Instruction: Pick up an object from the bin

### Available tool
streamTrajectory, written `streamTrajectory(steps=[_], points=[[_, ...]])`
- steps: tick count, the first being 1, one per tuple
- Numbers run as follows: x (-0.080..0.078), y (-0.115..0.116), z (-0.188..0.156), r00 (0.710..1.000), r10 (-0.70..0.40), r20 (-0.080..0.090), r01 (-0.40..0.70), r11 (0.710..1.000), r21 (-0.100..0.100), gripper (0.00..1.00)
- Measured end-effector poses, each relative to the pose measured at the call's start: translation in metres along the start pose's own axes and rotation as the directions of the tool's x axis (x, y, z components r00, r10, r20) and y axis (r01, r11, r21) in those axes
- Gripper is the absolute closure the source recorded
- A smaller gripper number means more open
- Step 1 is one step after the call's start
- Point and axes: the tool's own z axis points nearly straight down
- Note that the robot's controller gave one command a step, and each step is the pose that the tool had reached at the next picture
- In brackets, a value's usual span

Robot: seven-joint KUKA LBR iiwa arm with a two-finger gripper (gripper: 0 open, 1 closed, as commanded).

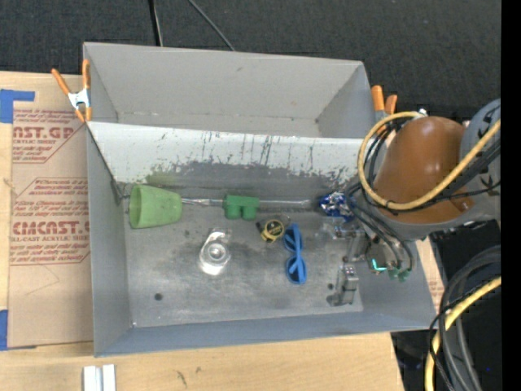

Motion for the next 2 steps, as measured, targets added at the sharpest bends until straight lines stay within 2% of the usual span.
streamTrajectory(steps=[1, 2], points=[[-0.074, 0.024, 0.108, 0.971, -0.238, 0.013, 0.238, 0.971, 0.003, 0.0], [-0.073, 0.011, 0.077, 0.768, -0.64, 0.009, 0.64, 0.768, 0.007, 0.0]])
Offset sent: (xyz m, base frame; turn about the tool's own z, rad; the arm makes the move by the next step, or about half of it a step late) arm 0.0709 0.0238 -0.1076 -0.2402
